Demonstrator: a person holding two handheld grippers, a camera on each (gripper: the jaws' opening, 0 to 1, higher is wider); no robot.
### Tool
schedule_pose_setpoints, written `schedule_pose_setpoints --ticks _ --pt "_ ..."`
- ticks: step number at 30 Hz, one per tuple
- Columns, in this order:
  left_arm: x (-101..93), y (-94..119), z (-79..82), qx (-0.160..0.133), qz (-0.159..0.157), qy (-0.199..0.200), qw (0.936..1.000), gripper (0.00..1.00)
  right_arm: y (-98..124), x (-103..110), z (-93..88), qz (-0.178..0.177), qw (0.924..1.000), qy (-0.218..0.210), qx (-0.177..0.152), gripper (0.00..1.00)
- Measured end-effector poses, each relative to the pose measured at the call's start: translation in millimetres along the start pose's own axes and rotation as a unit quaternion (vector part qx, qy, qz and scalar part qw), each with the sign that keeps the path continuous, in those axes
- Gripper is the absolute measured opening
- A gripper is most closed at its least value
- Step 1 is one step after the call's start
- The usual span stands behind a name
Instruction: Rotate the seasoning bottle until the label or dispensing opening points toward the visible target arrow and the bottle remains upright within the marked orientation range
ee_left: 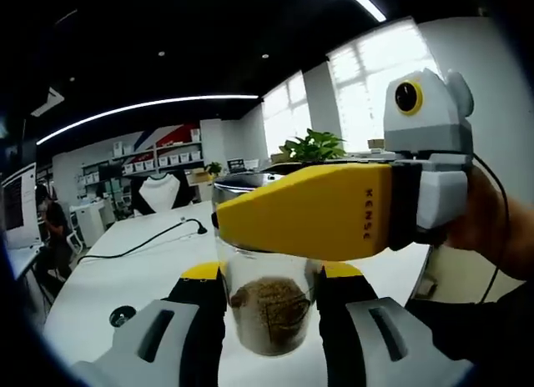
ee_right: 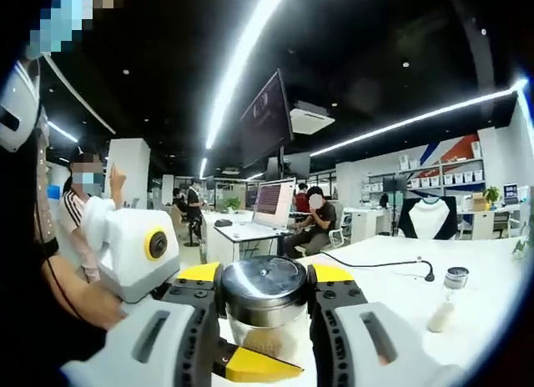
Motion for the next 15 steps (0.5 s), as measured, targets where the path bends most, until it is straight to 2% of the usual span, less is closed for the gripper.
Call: schedule_pose_setpoints --ticks 9,15 --pt "4.1 -4.5 -6.4 0.004 0.009 0.003 0.9999 0.44 -3.7 -6.4 -9.3 -0.004 0.9995 -0.03 0.007 0.38" --pt "6.8 -7.1 -10.9 0.009 0.013 0.006 0.9999 0.44 -7.5 -7.1 -14.3 0.003 0.9994 -0.026 0.021 0.38"
Point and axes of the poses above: the point that each gripper's makers call its tool centre point, and the gripper's own axes: y roughly backward along the fingers, x roughly to its left, z roughly out of its top, the point moved 5 cm from there along y, roughly backward along the fingers, and after that the axes turned 10 degrees about y, right-handed, at the moved point
